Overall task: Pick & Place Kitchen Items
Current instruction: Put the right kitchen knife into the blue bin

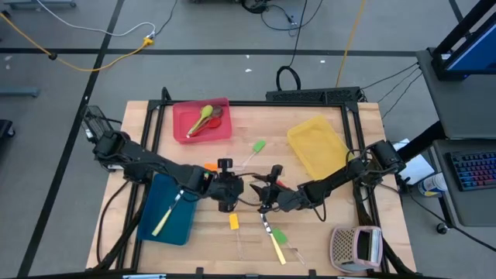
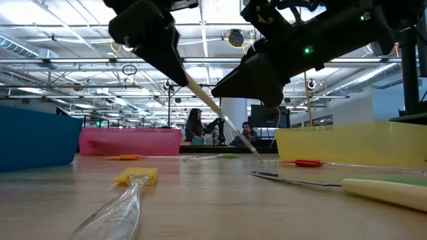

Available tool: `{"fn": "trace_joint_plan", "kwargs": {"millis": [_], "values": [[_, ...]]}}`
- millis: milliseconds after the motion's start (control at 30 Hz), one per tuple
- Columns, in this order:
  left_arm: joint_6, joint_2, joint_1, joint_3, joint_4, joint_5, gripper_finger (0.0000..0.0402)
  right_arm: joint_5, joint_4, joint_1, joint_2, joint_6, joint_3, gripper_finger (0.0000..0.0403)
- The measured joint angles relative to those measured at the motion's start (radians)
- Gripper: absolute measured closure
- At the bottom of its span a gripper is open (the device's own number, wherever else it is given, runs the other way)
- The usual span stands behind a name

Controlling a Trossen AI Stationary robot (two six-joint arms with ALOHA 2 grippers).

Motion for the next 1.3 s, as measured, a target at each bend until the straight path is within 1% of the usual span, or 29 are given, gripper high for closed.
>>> {"fn": "trace_joint_plan", "kwargs": {"millis": [133, 233, 300, 433, 567, 667, 767, 833, 867, 967, 1167, 1233, 1300], "values": [[-0.048, -0.011, -0.053, 0.000, -0.056, -0.101, 0.0313, 0.000, 0.000, 0.000, 0.000, 0.000, 0.000, 0.0241], [-0.128, -0.042, -0.095, 0.000, -0.104, -0.154, 0.0313, 0.000, 0.000, 0.000, 0.000, 0.000, 0.000, 0.0241], [-0.198, -0.067, -0.127, -0.001, -0.167, -0.194, 0.0313, 0.000, 0.000, 0.000, 0.000, 0.005, 0.000, 0.0241], [-0.381, -0.132, -0.188, 0.000, -0.307, -0.258, 0.0312, 0.000, 0.000, 0.000, 0.000, 0.039, 0.000, 0.0242], [-0.598, -0.181, -0.246, 0.000, -0.483, -0.257, 0.0312, 0.000, 0.000, 0.000, 0.000, 0.045, -0.001, 0.0241], [-0.783, -0.194, -0.287, 0.000, -0.669, -0.254, 0.0312, -0.001, 0.000, 0.000, 0.000, 0.046, -0.001, 0.0242], [-1.000, -0.193, -0.325, 0.000, -0.876, -0.201, 0.0312, -0.001, 0.000, 0.000, 0.000, 0.051, -0.001, 0.0242], [-1.136, -0.193, -0.347, 0.000, -0.995, -0.132, 0.0312, -0.001, 0.000, 0.000, 0.000, 0.052, -0.001, 0.0241], [-1.191, -0.193, -0.357, -0.001, -1.010, -0.095, 0.0312, -0.001, 0.000, -0.001, 0.000, 0.052, -0.001, 0.0241], [-1.219, -0.211, -0.386, -0.001, -0.996, -0.001, 0.0312, -0.001, 0.000, -0.003, 0.000, 0.052, -0.001, 0.0241], [-1.382, -0.213, -0.450, 0.008, -1.005, 0.124, 0.0312, -0.001, 0.000, -0.004, 0.000, 0.053, -0.001, 0.0241], [-1.435, -0.212, -0.481, 0.008, -1.004, 0.151, 0.0312, -0.001, 0.000, -0.004, 0.000, 0.053, -0.001, 0.0241], [-1.474, -0.210, -0.513, 0.008, -1.003, 0.150, 0.0312, -0.001, 0.000, -0.004, 0.000, 0.053, -0.001, 0.0242]]}}
